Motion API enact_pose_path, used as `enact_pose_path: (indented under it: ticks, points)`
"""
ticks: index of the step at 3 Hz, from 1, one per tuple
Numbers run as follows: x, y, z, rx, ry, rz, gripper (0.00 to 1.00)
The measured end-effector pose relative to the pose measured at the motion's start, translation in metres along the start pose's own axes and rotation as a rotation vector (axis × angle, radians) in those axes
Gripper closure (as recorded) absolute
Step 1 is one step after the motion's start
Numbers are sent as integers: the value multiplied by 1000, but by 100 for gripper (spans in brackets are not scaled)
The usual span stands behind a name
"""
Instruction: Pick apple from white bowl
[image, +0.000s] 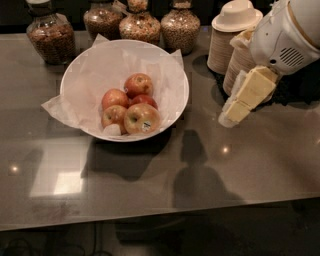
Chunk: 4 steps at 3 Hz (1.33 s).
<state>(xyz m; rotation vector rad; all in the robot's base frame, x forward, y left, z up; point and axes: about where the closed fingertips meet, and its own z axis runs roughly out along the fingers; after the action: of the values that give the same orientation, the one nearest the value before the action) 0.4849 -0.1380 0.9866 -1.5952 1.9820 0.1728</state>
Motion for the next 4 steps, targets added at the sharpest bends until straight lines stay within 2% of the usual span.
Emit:
enact_pose_path:
  ticks: [1, 2, 3, 4]
  points:
    - [-27, -5, 23, -16, -116, 21, 0]
    - [-40, -8, 32, -27, -184, 43, 8]
    - [-53, -8, 38, -43, -221, 44, 16]
    - [-63, -4, 53, -94, -262, 47, 19]
